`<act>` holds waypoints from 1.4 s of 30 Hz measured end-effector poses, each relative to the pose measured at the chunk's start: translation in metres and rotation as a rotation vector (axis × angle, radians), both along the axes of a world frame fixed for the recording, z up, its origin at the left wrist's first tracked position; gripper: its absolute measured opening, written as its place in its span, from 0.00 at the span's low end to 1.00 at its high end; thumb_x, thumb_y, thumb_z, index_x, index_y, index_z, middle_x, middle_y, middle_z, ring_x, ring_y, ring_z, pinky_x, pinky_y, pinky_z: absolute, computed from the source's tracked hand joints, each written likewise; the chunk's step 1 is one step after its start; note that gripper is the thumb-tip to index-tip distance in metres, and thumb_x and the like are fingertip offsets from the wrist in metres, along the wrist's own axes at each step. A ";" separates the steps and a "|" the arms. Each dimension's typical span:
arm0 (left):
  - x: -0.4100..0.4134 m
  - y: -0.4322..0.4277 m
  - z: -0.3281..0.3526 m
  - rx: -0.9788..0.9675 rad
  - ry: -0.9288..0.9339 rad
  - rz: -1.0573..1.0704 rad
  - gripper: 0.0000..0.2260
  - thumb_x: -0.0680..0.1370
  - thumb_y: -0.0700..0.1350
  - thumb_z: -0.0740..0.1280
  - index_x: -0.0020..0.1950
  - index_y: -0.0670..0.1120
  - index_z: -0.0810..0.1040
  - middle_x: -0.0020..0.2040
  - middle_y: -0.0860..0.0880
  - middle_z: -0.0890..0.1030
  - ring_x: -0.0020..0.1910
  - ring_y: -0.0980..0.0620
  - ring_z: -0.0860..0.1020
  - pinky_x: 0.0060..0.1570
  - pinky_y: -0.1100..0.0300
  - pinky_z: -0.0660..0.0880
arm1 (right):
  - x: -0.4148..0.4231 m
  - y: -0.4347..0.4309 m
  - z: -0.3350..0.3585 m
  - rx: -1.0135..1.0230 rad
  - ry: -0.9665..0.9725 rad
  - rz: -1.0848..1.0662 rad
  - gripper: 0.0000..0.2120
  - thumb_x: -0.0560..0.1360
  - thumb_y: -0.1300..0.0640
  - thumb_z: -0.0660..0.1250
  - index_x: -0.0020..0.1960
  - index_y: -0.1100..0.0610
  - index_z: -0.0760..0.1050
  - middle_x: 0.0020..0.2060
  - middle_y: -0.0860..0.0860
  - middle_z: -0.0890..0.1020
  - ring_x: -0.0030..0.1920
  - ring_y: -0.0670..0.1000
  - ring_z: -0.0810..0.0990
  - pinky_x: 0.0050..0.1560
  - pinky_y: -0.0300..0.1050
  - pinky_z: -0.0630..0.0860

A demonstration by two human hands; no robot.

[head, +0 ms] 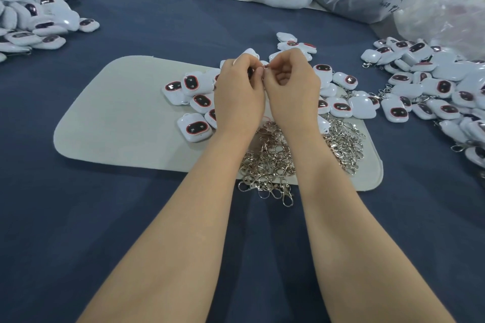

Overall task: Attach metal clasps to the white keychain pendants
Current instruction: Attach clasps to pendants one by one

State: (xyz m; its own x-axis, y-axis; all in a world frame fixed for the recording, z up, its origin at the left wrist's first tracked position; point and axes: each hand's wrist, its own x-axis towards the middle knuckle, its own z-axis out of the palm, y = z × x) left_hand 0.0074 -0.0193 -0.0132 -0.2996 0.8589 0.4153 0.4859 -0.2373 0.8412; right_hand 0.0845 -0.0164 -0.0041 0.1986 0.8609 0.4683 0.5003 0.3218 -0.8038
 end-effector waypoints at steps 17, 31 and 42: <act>0.001 -0.001 0.001 -0.015 0.009 -0.007 0.06 0.78 0.39 0.61 0.49 0.43 0.78 0.49 0.45 0.79 0.43 0.55 0.69 0.40 0.66 0.62 | 0.000 0.000 -0.002 0.001 0.014 0.009 0.07 0.71 0.66 0.66 0.42 0.55 0.72 0.35 0.45 0.76 0.34 0.42 0.71 0.40 0.33 0.71; 0.000 0.000 0.000 -0.004 -0.009 -0.063 0.06 0.78 0.39 0.63 0.48 0.43 0.79 0.48 0.46 0.79 0.43 0.54 0.70 0.43 0.63 0.67 | 0.005 -0.002 -0.002 0.040 -0.051 0.028 0.06 0.70 0.67 0.63 0.41 0.57 0.71 0.36 0.54 0.77 0.38 0.53 0.73 0.41 0.43 0.71; 0.001 -0.009 0.013 -0.124 -0.313 -0.263 0.11 0.75 0.39 0.63 0.54 0.49 0.68 0.45 0.53 0.75 0.46 0.43 0.79 0.54 0.48 0.75 | 0.019 0.006 -0.007 0.016 0.051 -0.157 0.07 0.71 0.67 0.63 0.41 0.56 0.70 0.33 0.46 0.73 0.32 0.41 0.69 0.37 0.29 0.67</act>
